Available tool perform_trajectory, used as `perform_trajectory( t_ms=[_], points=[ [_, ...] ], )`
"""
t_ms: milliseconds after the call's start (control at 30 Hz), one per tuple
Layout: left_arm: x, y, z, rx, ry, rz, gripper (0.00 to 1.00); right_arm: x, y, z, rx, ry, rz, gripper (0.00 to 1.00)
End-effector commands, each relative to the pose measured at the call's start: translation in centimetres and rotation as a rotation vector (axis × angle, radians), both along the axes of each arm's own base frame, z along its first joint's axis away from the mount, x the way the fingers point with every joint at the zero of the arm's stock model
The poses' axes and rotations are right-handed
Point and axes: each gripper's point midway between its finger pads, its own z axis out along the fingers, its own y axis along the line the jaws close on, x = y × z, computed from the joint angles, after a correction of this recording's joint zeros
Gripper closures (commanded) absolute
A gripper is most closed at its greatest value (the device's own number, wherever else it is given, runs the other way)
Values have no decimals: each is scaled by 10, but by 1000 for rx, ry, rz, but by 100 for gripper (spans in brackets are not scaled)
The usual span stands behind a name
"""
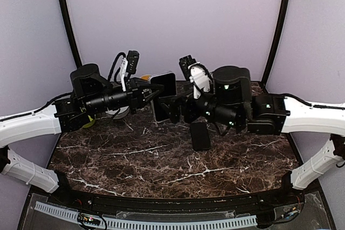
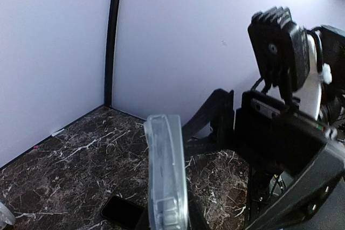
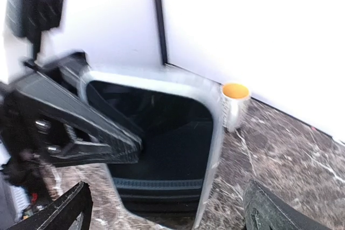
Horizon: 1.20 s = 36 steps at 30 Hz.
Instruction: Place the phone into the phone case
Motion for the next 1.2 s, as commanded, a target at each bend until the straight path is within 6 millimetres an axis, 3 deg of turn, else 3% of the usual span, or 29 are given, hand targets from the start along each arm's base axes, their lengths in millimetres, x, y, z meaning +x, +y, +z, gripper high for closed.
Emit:
perform_trajectory(
  t_ms=[0,133,267,433,700,867,900,933,1000,1067,1167],
  points=[
    [-37,11,41,-54,-187,-136,100,-43,-4,33,33,-16,334,1],
    [-84,14,50,-78,-276,-364,100,-72,-5,42,15,-15,549,1],
    [-106,18,52,-89,-302,-477,100,-84,-3,62,29,-69,629,7],
    [-117,18,51,-90,-289,-546,100,-92,4,78,67,-109,701,39],
    [-115,14,49,-77,-265,-558,100,-91,14,82,93,-81,722,99],
    [-108,12,45,-66,-256,-525,98,-82,7,93,137,-85,658,100],
    [-107,12,43,-61,-254,-515,91,-82,5,97,153,-89,656,100],
    [-104,12,42,-57,-257,-496,74,-84,3,101,171,-94,658,100],
    [-100,12,36,-42,-255,-474,54,-88,0,113,215,-110,674,100],
    [-96,11,30,-30,-242,-455,44,-95,-4,124,254,-129,699,100],
    [-94,9,20,-17,-216,-454,41,-100,-8,136,292,-157,718,100]
  ],
)
